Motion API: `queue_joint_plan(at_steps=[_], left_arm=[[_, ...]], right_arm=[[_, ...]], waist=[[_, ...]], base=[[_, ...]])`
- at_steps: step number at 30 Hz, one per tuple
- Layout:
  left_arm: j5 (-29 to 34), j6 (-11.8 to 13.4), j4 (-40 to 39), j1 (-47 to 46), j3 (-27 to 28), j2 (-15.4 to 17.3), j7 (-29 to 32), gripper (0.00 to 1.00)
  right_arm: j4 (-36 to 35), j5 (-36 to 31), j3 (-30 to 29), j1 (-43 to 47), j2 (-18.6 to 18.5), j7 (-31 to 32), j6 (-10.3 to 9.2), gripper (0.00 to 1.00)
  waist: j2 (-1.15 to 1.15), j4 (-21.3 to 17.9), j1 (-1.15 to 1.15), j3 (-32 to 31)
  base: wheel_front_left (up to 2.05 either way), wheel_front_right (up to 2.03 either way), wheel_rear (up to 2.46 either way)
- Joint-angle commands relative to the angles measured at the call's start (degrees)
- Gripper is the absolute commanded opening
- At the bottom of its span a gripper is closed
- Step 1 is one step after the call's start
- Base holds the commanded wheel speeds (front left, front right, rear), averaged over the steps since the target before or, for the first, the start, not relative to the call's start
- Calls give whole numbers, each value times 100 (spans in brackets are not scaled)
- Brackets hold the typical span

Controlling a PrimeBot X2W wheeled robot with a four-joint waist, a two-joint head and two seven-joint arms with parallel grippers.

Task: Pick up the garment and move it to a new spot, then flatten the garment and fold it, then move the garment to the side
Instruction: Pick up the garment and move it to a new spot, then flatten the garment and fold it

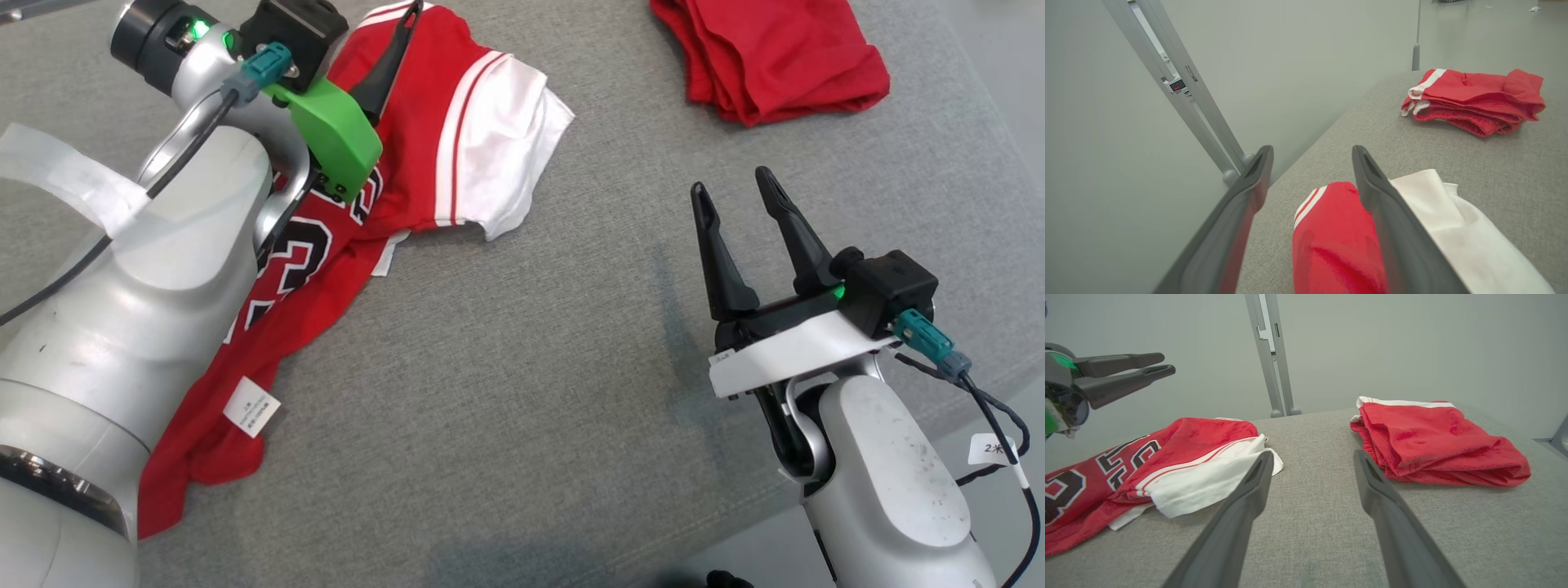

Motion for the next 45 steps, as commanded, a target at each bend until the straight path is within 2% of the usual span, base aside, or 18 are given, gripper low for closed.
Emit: queue_joint_plan(at_steps=[1,7,11,15,22,24,30,34,39,44,45], left_arm=[[45,27,-15,-47,72,-12,-18,100],[-85,-26,-317,486,442,-205,-11,100],[-129,-6,-700,1090,675,-204,-12,100],[-157,113,-1095,1660,963,-129,-11,100],[-171,463,-2035,3355,1816,35,-11,100],[-148,486,-2110,3676,1946,23,-11,100],[-51,421,-2025,4289,2129,28,-11,100],[-11,282,-1754,4411,2060,-34,-11,100],[-51,155,-1230,4197,1973,-106,36,100],[-3,197,-748,3986,1996,-124,20,100],[-15,173,-678,3958,1998,-125,17,96]], right_arm=[[18,-27,-21,7,-2,-24,-7,100],[85,-159,-135,152,-5,-25,-7,100],[147,-254,-202,268,-7,-25,-7,100],[190,-301,-269,363,-7,-25,-7,100],[251,-325,-413,647,-6,3,-7,100],[250,-314,-405,702,-6,22,-7,100],[182,-280,-367,698,-6,65,-7,100],[159,-312,-343,696,-7,87,-7,100],[127,-313,-284,632,-6,119,-7,100],[90,-353,-313,592,-6,129,-7,100],[87,-359,-323,592,-6,122,-7,100]], waist=[[0,211,0,-124],[0,712,0,-504],[0,1012,0,-800],[0,1219,0,-1009],[0,1629,0,-1370],[0,1683,0,-1424],[0,1736,0,-1428],[0,1715,0,-1387],[0,1603,0,-1295],[0,1486,0,-1180],[0,1470,0,-1162]], base=[[0,0,0],[0,0,0],[0,0,0],[0,0,0],[0,0,0],[0,0,0],[0,0,0],[0,0,0],[0,0,0],[0,0,0],[0,0,0]])
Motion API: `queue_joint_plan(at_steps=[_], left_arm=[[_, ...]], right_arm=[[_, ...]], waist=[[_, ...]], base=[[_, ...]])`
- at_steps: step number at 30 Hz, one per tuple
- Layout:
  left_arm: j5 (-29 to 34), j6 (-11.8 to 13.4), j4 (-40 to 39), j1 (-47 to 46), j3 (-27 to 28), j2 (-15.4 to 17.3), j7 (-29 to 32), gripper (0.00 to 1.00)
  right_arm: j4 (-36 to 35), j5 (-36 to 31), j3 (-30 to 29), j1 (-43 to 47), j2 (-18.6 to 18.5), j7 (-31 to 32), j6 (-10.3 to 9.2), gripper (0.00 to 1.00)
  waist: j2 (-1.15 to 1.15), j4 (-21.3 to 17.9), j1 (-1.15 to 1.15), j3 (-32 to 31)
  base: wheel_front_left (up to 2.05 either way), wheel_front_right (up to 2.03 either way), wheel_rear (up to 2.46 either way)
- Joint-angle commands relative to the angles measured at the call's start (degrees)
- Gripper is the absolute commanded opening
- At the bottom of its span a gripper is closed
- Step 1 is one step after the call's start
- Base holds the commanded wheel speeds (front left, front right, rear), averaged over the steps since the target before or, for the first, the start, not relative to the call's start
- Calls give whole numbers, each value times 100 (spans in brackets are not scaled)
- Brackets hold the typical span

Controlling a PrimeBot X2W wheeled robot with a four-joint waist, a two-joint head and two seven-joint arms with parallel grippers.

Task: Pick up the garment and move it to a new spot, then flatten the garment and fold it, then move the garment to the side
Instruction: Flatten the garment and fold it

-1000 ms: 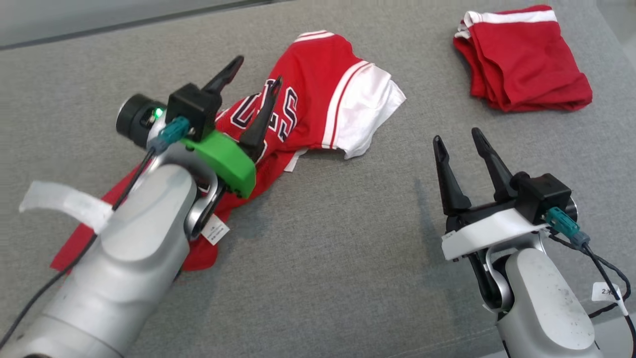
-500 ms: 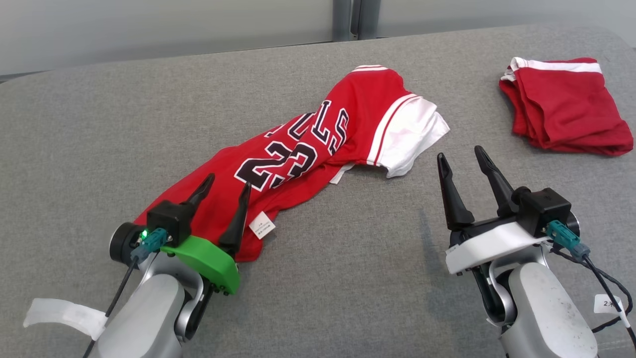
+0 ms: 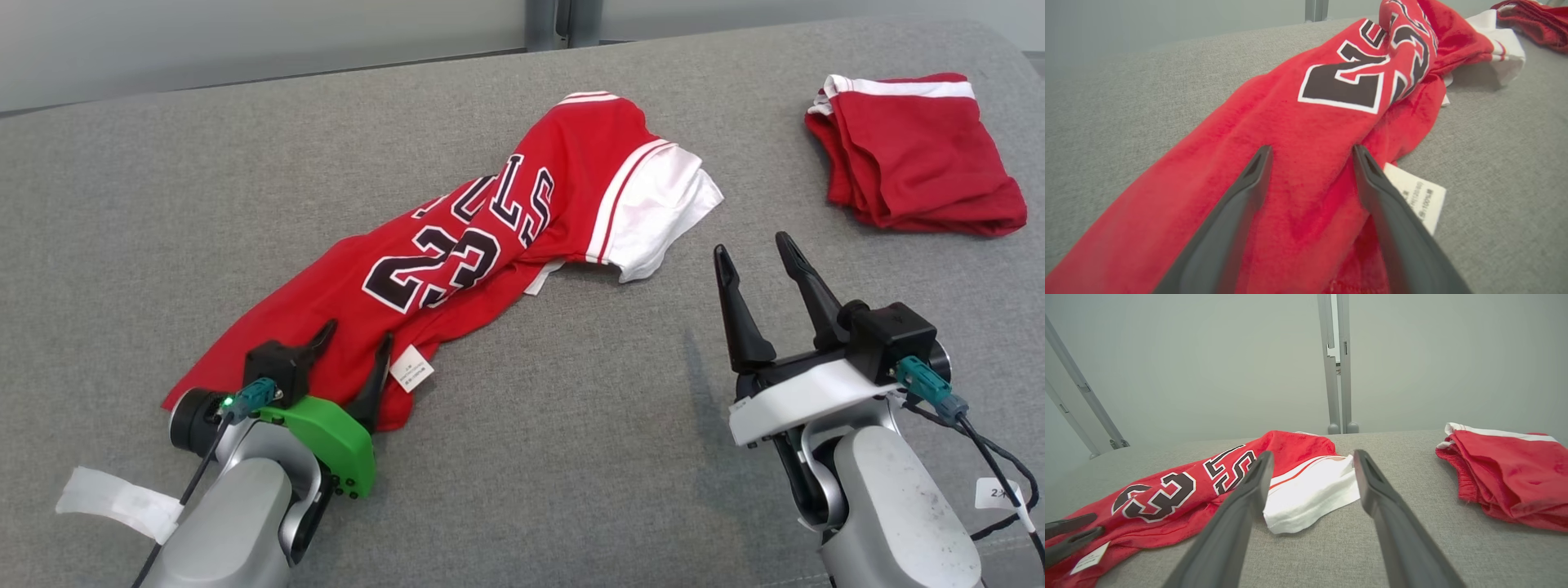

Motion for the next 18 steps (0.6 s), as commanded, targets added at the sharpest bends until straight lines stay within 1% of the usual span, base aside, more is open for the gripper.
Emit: queue_joint_plan(at_steps=[1,2,3,4,5,8,13,18], left_arm=[[11,-34,114,-99,27,2,-22,76],[-14,-46,164,-138,50,-2,-28,47],[-35,-68,191,-170,71,-8,-33,33],[-56,-79,211,-201,91,-9,-38,3],[-62,-100,206,-230,108,2,-44,0],[28,-125,123,-331,165,93,-48,0],[215,-91,-26,-529,234,239,-53,0],[435,-82,-105,-902,225,447,-52,0]], right_arm=[[-25,-31,-26,-13,-10,2,-7,100],[-34,-39,-39,-7,-10,-1,-7,100],[-40,-43,-48,0,-10,-5,-7,100],[-47,-49,-59,7,-10,-7,-7,100],[-55,-49,-71,18,-10,-10,-7,100],[-57,-58,-97,47,-9,-16,-7,100],[-62,-28,-52,51,-11,-15,-7,100],[-90,-17,20,-13,-10,13,-7,100]], waist=[[0,-63,0,69],[0,-71,0,80],[0,-75,0,90],[0,-75,0,98],[0,-71,0,103],[0,-48,0,104],[0,-27,0,115],[0,-79,0,214]], base=[[0,0,0],[0,0,0],[0,0,0],[0,0,0],[0,0,0],[0,0,0],[0,0,0],[0,0,0]])
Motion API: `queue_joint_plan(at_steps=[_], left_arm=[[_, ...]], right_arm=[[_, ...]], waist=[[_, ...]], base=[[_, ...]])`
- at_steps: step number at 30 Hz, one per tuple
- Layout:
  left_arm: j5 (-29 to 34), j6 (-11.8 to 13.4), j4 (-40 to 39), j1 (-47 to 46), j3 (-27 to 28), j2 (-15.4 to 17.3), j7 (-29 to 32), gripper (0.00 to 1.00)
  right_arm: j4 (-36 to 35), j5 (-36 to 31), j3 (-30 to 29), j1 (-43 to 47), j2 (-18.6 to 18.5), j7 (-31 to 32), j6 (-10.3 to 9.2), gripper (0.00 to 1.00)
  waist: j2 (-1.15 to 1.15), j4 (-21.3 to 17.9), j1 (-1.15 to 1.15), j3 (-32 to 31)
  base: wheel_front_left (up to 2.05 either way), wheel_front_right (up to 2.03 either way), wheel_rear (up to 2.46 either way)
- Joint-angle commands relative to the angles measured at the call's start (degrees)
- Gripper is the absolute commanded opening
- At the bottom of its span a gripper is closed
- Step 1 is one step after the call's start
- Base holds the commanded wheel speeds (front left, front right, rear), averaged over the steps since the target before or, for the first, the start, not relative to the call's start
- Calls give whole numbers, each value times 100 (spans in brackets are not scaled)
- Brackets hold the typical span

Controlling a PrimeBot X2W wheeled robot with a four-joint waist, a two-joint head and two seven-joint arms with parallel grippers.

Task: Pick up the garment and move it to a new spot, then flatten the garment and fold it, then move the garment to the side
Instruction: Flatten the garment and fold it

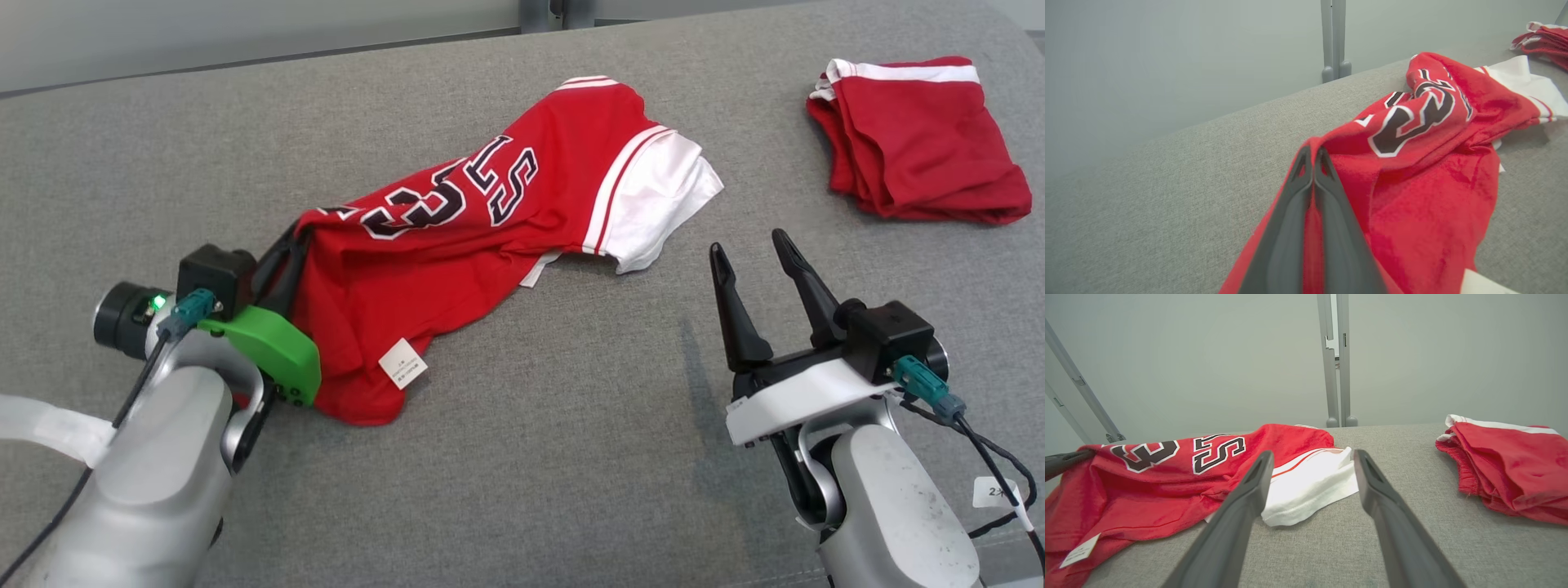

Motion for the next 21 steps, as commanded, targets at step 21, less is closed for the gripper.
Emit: queue_joint_plan(at_steps=[21], left_arm=[[961,308,945,-1806,-508,385,59,20]], right_arm=[[-6,-44,-41,-305,-9,-44,-8,100]], waist=[[0,-432,0,691]], base=[[0,0,0]])
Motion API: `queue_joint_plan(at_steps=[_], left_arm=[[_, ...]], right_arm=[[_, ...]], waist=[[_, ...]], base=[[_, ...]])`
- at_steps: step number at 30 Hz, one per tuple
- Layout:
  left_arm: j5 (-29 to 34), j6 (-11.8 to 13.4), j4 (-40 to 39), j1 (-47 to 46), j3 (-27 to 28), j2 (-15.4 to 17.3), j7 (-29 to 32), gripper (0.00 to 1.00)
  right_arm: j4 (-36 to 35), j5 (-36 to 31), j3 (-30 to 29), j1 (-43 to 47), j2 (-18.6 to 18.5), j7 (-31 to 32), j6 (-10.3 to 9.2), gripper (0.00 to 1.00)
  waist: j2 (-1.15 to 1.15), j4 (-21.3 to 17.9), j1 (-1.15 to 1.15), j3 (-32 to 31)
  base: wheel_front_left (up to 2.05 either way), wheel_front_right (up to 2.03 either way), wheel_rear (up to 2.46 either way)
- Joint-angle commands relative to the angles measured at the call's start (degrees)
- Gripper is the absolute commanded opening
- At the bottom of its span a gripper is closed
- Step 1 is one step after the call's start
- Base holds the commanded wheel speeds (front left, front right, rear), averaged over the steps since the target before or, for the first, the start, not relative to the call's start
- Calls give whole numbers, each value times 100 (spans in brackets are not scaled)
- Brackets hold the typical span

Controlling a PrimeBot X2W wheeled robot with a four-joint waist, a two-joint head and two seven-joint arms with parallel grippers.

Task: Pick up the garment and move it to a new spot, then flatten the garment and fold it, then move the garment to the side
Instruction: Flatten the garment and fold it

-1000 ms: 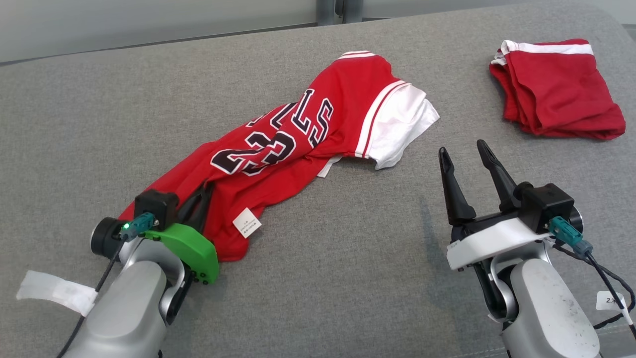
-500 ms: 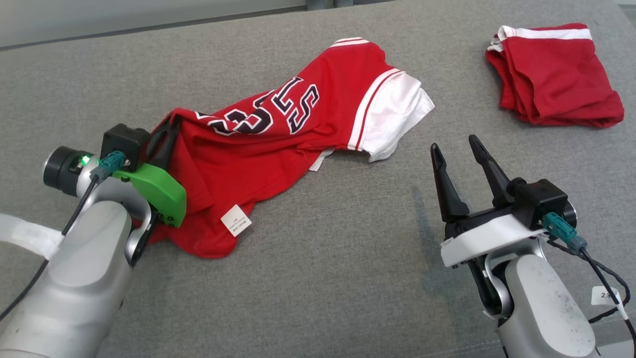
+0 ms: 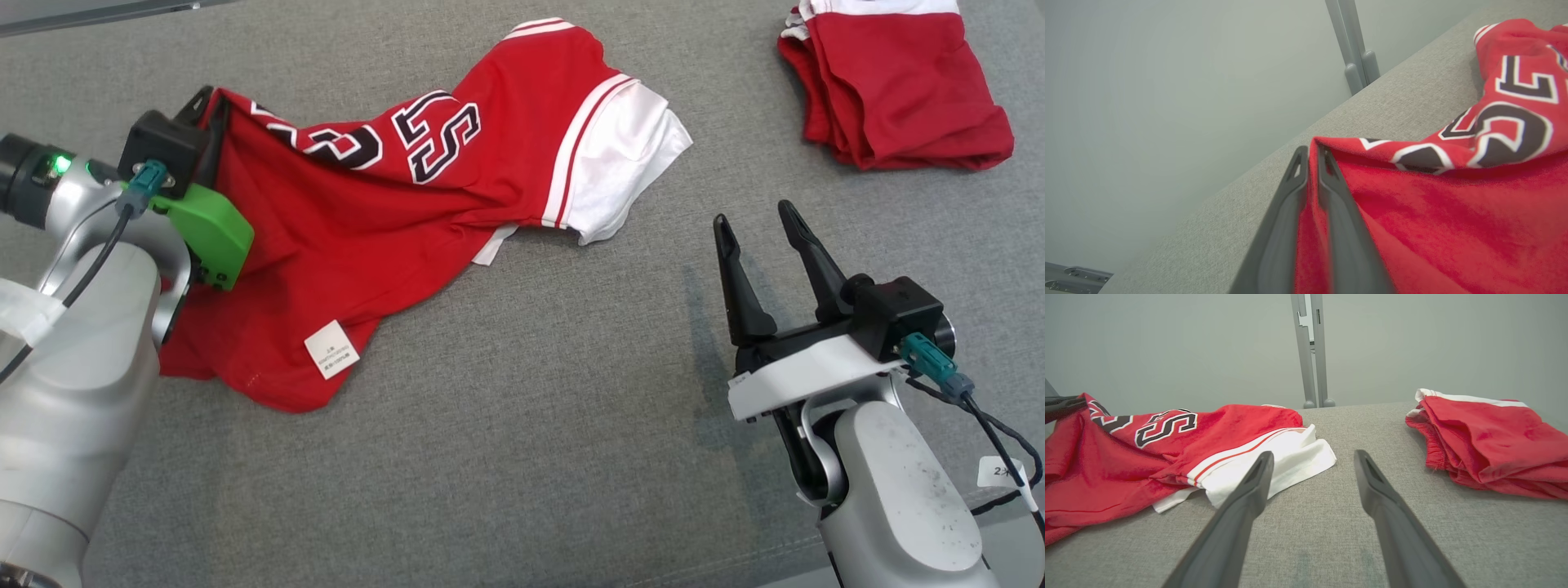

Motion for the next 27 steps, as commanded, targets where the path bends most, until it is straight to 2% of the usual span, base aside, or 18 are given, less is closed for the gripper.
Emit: queue_joint_plan(at_steps=[1,3,4,5,6,7,12,18,27], left_arm=[[32,76,-5,-166,17,-29,-53,13],[62,154,-10,-247,44,-111,-75,0],[76,177,15,-275,48,-146,-84,3],[67,230,55,-298,73,-182,-94,20],[5,261,125,-296,118,-221,-98,64],[-25,282,220,-278,140,-261,-94,100],[-247,356,471,-173,351,-352,-101,100],[-459,292,226,57,644,-300,-101,100],[-951,226,-958,1514,1309,-528,-100,100]], right_arm=[[6,-36,-10,-72,-6,-37,-7,100],[19,-39,17,-108,-6,-37,-7,100],[27,-35,36,-121,-6,-34,-7,100],[36,-27,58,-133,-6,-29,-7,100],[43,-18,71,-143,-7,-26,-7,100],[52,-6,86,-150,-9,-26,-7,100],[91,0,64,-167,-8,-37,-7,100],[126,-92,-99,-55,-7,-32,-7,100],[174,-76,-149,114,-10,-14,-7,100]], waist=[[0,3,0,35],[0,20,0,44],[0,27,0,47],[0,33,0,49],[0,35,0,50],[0,34,0,48],[0,77,0,36],[0,233,0,-70],[0,601,0,-480]], base=[[0,0,0],[0,0,0],[0,0,0],[0,0,0],[0,0,0],[0,0,0],[0,0,0],[0,0,0],[0,0,0]])
